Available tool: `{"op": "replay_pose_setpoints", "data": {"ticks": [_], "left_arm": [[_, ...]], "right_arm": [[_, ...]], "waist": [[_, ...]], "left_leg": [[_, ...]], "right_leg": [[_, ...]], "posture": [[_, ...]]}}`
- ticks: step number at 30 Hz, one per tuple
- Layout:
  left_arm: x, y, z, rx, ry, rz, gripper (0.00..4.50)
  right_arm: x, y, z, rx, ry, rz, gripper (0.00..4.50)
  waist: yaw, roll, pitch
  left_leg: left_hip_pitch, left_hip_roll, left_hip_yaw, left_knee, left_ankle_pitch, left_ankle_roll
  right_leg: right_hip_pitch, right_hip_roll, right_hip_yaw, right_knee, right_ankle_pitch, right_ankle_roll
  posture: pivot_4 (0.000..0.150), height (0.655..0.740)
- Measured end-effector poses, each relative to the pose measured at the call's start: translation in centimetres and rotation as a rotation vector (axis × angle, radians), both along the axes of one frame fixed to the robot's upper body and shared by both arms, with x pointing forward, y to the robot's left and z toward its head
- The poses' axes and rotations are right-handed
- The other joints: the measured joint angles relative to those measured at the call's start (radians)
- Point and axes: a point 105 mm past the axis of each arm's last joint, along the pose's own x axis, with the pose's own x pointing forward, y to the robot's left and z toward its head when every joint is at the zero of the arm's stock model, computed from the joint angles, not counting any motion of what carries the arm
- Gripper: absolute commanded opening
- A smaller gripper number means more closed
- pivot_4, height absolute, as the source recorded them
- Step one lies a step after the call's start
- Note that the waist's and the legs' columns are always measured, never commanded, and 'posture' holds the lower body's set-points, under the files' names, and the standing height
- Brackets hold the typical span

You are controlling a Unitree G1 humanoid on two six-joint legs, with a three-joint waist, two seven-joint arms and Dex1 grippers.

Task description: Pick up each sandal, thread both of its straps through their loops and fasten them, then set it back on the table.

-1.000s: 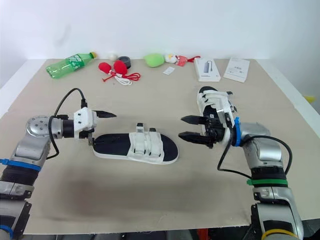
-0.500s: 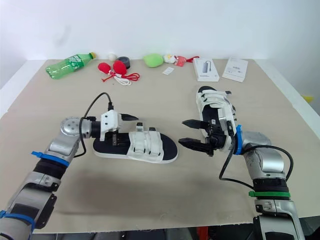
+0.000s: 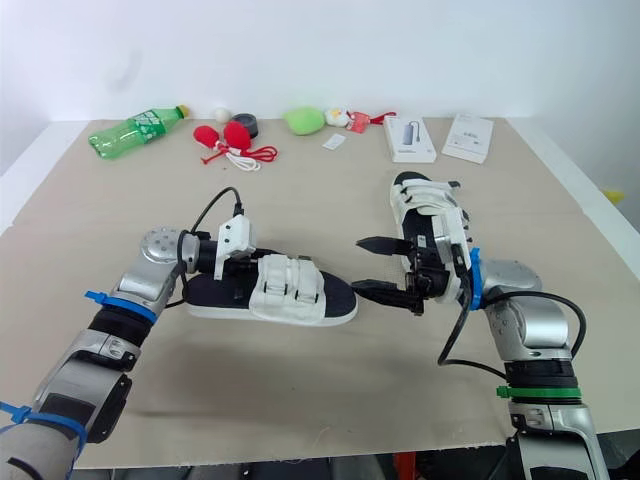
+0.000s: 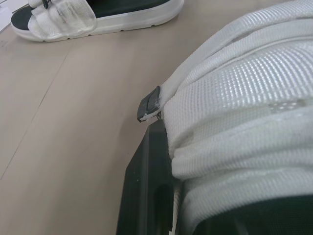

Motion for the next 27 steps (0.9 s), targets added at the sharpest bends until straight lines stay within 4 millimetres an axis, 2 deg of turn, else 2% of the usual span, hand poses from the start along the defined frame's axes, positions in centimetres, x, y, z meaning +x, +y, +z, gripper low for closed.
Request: {"op": "replay_pose_setpoints", "data": {"ticks": [3,5,7,10,11,12,13,14,15,16,18,19,21,27], "left_arm": [[1.1,0.3,0.3,-0.012,-0.004,0.103,0.04],[2.4,1.2,1.2,-0.027,-0.021,0.243,0.04],[3.8,3.0,2.5,-0.034,-0.059,0.401,0.04],[5.4,7.1,5.4,-0.091,-0.112,0.698,0.04],[5.5,7.7,5.8,-0.106,-0.116,0.738,0.04],[5.6,9.7,7.0,-0.147,-0.134,0.884,0.04],[5.6,10.4,7.2,-0.155,-0.139,0.938,0.04],[5.7,12.0,7.1,-0.182,-0.115,1.095,0.04],[5.7,12.4,7.0,-0.183,-0.110,1.126,0.04],[5.5,14.5,6.3,-0.193,-0.082,1.279,0.04],[5.0,16.5,4.6,-0.196,-0.036,1.442,0.04],[4.5,17.7,2.9,-0.173,0.006,1.543,0.04],[4.1,18.3,2.0,-0.156,0.018,1.592,0.04],[5.1,18.3,1.9,-0.184,0.003,1.644,0.04]], "right_arm": [[0.1,0.4,-0.1,-0.001,-0.016,0.006,4.50],[0.5,0.7,0.2,0.009,-0.044,0.001,4.50],[1.0,0.8,0.5,0.012,-0.076,-0.015,4.50],[1.6,1.0,0.5,0.019,-0.103,-0.040,4.50],[1.7,1.0,0.5,0.022,-0.103,-0.044,4.50],[2.0,1.2,0.4,0.027,-0.109,-0.054,4.50],[2.1,1.2,0.3,0.027,-0.109,-0.055,4.50],[2.4,1.5,0.2,0.026,-0.117,-0.058,4.50],[2.5,1.5,0.2,0.027,-0.119,-0.058,4.50],[2.8,2.0,0.2,0.030,-0.125,-0.052,4.50],[3.1,2.2,0.1,0.024,-0.133,-0.056,4.50],[3.4,2.0,-0.1,0.013,-0.138,-0.068,4.50],[3.7,2.1,-0.3,0.009,-0.141,-0.074,4.50],[4.7,2.3,-0.3,0.008,-0.136,-0.076,4.50]], "waist": [[0.000,0.000,0.000],[-0.003,0.000,0.000],[-0.005,0.000,0.000],[-0.007,0.000,0.000],[-0.006,0.000,0.000],[-0.004,0.000,0.000],[-0.003,0.000,0.000],[-0.002,0.000,0.000],[-0.002,0.000,0.000],[-0.004,0.000,0.000],[-0.004,0.000,0.000],[-0.002,0.000,0.000],[0.003,0.000,0.001],[0.002,0.000,0.001]], "left_leg": [[0.000,0.000,0.000,0.001,0.000,0.000],[0.000,0.000,0.000,0.001,0.000,0.000],[0.000,0.000,0.000,0.001,0.000,0.000],[0.000,0.000,-0.002,0.000,0.000,0.000],[0.000,0.000,-0.002,0.000,0.000,0.000],[0.000,0.000,-0.002,-0.001,0.000,0.000],[0.000,0.000,-0.003,-0.001,0.000,-0.001],[0.000,0.000,-0.003,-0.001,0.000,-0.001],[0.000,0.000,-0.004,-0.001,0.000,-0.001],[0.000,0.000,-0.004,-0.001,0.000,-0.001],[0.000,0.000,-0.005,0.000,0.000,-0.001],[0.000,0.000,-0.006,0.000,0.000,-0.001],[-0.001,0.000,-0.007,0.000,0.001,-0.003],[-0.001,-0.001,-0.007,0.000,0.004,-0.006]], "right_leg": [[0.000,0.000,0.000,0.000,0.001,0.000],[0.000,0.000,0.000,0.000,0.001,0.000],[0.000,0.000,0.000,0.000,0.001,0.000],[0.000,0.001,0.000,0.001,0.000,0.001],[0.000,0.001,-0.001,0.001,0.000,0.001],[0.000,0.001,-0.001,0.001,-0.001,0.001],[0.000,0.001,-0.001,0.001,-0.001,0.001],[0.000,0.001,-0.002,0.001,-0.001,0.001],[0.000,0.001,-0.002,0.001,-0.001,0.001],[0.000,0.001,-0.003,0.001,-0.001,0.001],[0.000,0.001,-0.003,0.001,-0.001,0.000],[0.000,0.001,-0.004,0.002,0.000,0.000],[0.000,0.001,-0.006,0.002,0.000,-0.001],[0.001,0.001,-0.006,0.001,0.003,0.000]], "posture": [[0.150,0.7400],[0.150,0.7400],[0.150,0.7400],[0.150,0.7400],[0.150,0.7400],[0.150,0.7400],[0.150,0.7400],[0.150,0.7400],[0.150,0.7400],[0.150,0.7400],[0.150,0.7400],[0.150,0.7400],[0.150,0.7400],[0.150,0.7400]]}}
